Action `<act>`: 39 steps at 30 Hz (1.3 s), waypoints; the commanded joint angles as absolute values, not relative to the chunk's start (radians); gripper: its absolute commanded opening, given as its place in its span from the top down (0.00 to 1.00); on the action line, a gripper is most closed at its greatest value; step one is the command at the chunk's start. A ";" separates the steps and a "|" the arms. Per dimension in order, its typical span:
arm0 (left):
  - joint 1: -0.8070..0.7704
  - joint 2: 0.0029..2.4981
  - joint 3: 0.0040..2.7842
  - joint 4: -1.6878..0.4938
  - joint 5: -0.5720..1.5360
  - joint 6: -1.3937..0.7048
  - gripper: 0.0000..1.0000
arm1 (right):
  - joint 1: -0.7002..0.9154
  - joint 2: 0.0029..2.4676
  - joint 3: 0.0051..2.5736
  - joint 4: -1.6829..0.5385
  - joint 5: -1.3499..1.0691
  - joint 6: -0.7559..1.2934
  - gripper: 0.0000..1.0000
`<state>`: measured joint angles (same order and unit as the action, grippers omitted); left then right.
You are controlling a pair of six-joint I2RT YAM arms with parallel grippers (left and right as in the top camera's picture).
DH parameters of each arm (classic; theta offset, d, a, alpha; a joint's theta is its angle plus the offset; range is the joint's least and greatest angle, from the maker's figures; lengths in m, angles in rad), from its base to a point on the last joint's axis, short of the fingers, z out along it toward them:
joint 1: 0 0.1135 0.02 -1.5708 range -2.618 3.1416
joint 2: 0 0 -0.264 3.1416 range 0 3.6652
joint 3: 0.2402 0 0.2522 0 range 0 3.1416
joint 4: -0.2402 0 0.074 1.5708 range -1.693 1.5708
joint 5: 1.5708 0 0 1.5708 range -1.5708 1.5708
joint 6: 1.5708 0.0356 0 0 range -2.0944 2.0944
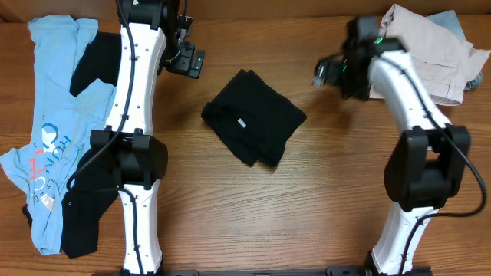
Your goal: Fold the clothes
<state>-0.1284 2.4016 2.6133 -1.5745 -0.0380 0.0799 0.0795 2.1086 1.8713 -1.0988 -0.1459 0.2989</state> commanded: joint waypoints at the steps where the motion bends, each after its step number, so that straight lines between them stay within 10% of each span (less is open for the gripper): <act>1: -0.123 2.388 2.636 -1.574 -0.025 0.070 0.00 | 0.133 2.089 2.027 -1.176 -0.238 0.279 0.00; 20: -0.079 2.388 2.636 -1.573 -0.033 0.070 0.00 | 0.629 2.091 1.694 -0.936 0.011 -0.047 0.04; 39: -0.051 2.388 2.636 -1.575 -0.025 0.063 0.00 | 0.710 2.119 1.491 -0.627 0.051 -0.121 0.28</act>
